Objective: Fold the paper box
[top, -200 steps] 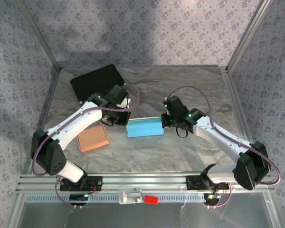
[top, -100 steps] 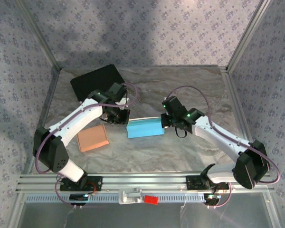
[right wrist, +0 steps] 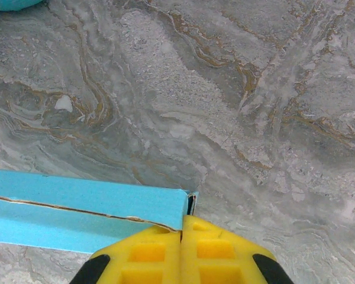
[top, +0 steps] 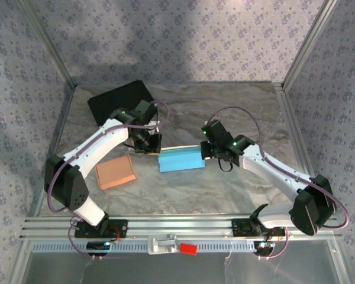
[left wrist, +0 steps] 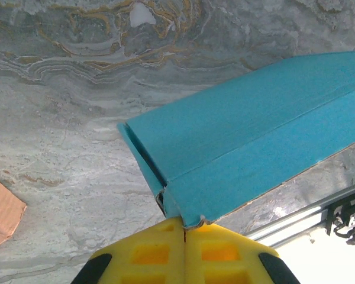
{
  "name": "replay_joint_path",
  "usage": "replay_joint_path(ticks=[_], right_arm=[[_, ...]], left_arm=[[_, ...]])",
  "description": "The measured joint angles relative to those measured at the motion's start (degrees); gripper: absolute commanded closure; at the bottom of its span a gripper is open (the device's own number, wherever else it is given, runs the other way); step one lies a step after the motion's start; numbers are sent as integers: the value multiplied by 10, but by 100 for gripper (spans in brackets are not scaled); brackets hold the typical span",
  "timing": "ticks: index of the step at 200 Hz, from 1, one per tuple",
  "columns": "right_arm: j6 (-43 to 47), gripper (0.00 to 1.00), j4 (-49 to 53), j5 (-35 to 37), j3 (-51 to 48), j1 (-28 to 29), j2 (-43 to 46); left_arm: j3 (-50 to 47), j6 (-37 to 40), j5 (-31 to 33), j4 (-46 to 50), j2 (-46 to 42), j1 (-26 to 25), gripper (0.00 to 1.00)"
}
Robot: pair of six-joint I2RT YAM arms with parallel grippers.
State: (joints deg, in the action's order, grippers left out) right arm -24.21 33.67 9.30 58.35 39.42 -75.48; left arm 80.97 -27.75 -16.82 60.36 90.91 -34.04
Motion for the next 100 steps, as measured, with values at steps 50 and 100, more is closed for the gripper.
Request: replay_joint_path(ticks=[50, 100], right_arm=[[0, 100, -1, 0, 2, 0, -4], [0, 100, 0, 2, 3, 0, -5]], left_arm=[[7, -3, -17, 12, 11, 10, 94], [7, -4, -32, 12, 12, 17, 94]])
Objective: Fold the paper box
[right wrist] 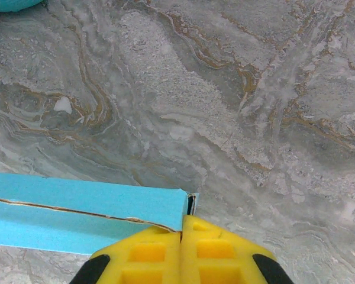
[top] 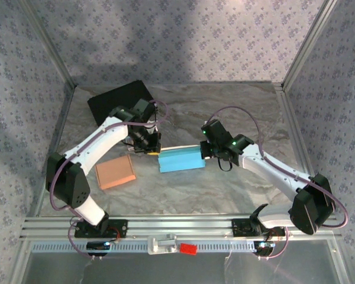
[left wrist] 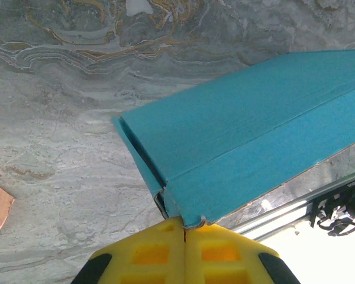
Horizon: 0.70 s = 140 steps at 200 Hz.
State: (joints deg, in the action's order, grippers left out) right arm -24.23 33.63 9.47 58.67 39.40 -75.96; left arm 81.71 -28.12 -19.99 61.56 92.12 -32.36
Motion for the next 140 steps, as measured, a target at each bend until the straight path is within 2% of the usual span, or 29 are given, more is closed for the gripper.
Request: replay_joint_path(ticks=[100, 140], right_arm=[[0, 100, -5, -3, 0, -2, -1], [0, 100, -5, -4, 0, -2, -1]], left_arm=[[-53, 26, -2, -55, -27, 0, 95], [-61, 37, 21, -61, -34, -13, 95]])
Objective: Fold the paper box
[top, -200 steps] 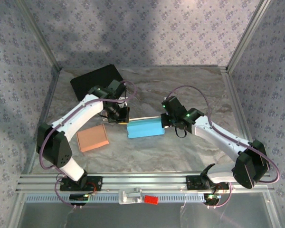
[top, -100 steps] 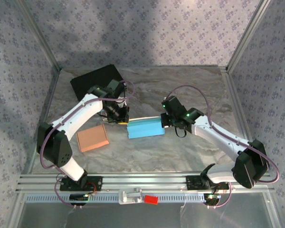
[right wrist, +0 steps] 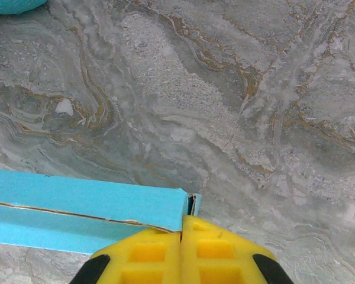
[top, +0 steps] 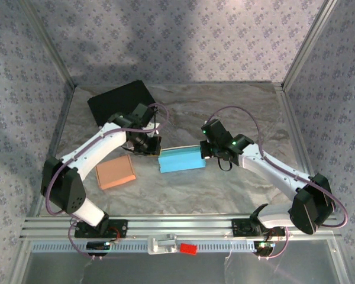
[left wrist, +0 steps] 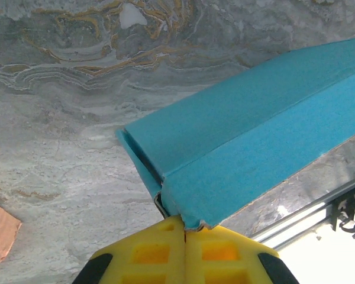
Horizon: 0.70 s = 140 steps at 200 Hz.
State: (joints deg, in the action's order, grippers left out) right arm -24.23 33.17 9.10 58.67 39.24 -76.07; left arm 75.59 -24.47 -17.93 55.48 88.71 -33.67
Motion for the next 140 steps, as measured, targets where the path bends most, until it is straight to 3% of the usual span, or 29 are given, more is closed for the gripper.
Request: replay_joint_path(ticks=[102, 140], right_arm=[[-2, 100, 1, -7, 0, -3, 0], [-22, 54, 10, -46, -1, -10, 7]], left_arm=[[-2, 19, 49, 8, -1, -30, 95], [-7, 16, 57, 2, -2, -37, 95]])
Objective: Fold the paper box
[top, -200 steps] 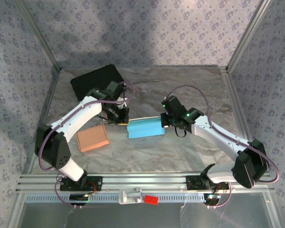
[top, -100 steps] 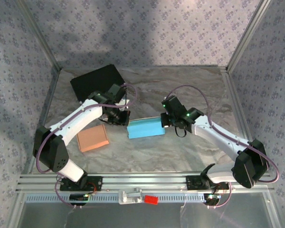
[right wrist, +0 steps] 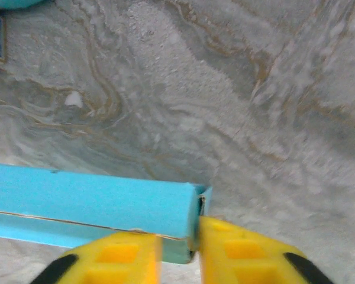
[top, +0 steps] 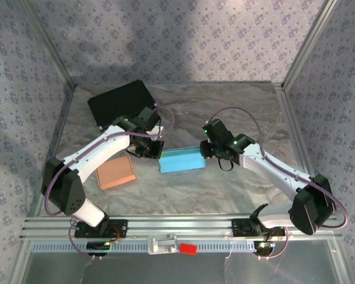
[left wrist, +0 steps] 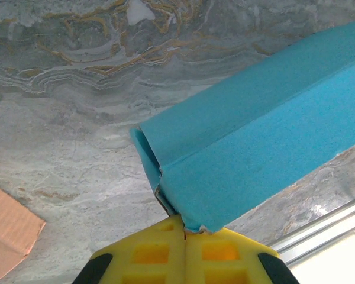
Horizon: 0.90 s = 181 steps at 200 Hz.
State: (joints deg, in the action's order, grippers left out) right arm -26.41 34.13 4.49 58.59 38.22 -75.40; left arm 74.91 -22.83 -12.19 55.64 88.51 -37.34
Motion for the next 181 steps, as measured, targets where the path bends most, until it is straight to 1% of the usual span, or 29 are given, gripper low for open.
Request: replay_joint_path(ticks=[6, 18, 39, 62, 69, 75, 80, 99, 110, 125, 149, 181], right_arm=[[-3, 48, 0, -9, -2, -1, 5], [-16, 43, 10, -36, -9, -4, 24], [-57, 39, 24, -80, -27, -26, 71], [-137, 36, 28, -122, -48, -69, 130], [-170, 31, 24, -134, -56, -84, 145], [-202, 29, 19, -144, -64, -97, 156], [-223, 28, 17, -151, -70, -107, 163], [-348, 28, -22, -186, -98, -145, 168], [-422, 28, -54, -207, -116, -157, 153], [-490, 27, -83, -232, -120, -160, 120], [-553, 28, -114, -261, -114, -160, 74], [-594, 36, -138, -283, -113, -160, 55]], left_arm=[[0, -2, 0, -1, 0, -2, 95], [-1, -4, 0, -3, 0, -4, 95], [-1, -9, 0, -4, 0, -7, 95], [-1, -13, 2, -5, 0, -11, 95], [-1, -15, 2, -5, 0, -12, 95], [-1, -16, 3, -5, 0, -13, 95], [-1, -17, 3, -6, 0, -14, 95], [-1, -19, 6, -7, 0, -17, 95], [-1, -19, 8, -7, -1, -18, 95], [-1, -22, 11, -8, -1, -19, 95], [-3, -23, 12, -9, -3, -21, 95], [-3, -24, 13, -10, -3, -22, 95]])
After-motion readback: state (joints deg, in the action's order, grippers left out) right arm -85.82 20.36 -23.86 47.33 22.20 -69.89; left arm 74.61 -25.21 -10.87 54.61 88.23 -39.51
